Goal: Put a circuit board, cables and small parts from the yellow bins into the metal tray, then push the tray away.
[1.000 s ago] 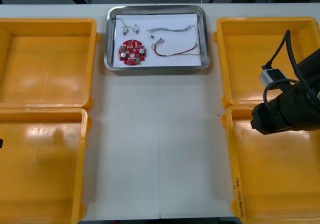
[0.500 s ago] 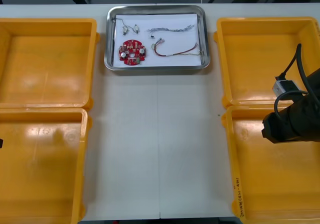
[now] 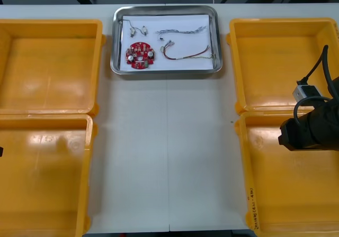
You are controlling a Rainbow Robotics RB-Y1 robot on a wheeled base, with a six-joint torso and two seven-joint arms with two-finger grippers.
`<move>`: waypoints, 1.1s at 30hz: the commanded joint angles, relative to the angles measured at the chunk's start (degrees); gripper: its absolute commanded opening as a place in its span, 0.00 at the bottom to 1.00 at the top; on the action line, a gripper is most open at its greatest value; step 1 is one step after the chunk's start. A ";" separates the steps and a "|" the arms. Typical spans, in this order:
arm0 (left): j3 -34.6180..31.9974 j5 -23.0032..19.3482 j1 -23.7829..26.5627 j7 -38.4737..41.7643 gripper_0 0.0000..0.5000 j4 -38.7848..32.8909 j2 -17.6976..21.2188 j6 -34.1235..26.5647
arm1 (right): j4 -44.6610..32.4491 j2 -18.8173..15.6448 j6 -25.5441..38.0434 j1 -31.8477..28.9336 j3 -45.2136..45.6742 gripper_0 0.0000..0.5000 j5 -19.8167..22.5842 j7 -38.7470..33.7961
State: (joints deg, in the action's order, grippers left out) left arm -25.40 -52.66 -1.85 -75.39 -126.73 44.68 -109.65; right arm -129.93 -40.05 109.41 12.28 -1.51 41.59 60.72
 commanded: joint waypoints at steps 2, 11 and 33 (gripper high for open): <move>-0.96 -0.43 -1.23 1.12 1.00 -1.50 2.25 -0.35 | -1.73 0.41 -0.51 -0.68 1.68 1.00 0.16 -1.48; -0.96 -0.43 -1.23 1.12 1.00 -1.50 2.25 -0.35 | -1.73 0.41 -0.51 -0.68 1.77 1.00 0.42 -1.39; -0.96 -0.43 -1.23 1.12 1.00 -1.50 2.25 -0.35 | -1.73 0.41 -0.51 -0.68 1.77 1.00 -0.01 -1.39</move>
State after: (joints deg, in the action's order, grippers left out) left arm -25.40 -52.66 -1.85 -75.39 -126.73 44.68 -109.65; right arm -129.93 -40.05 109.40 12.20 -1.51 41.67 60.72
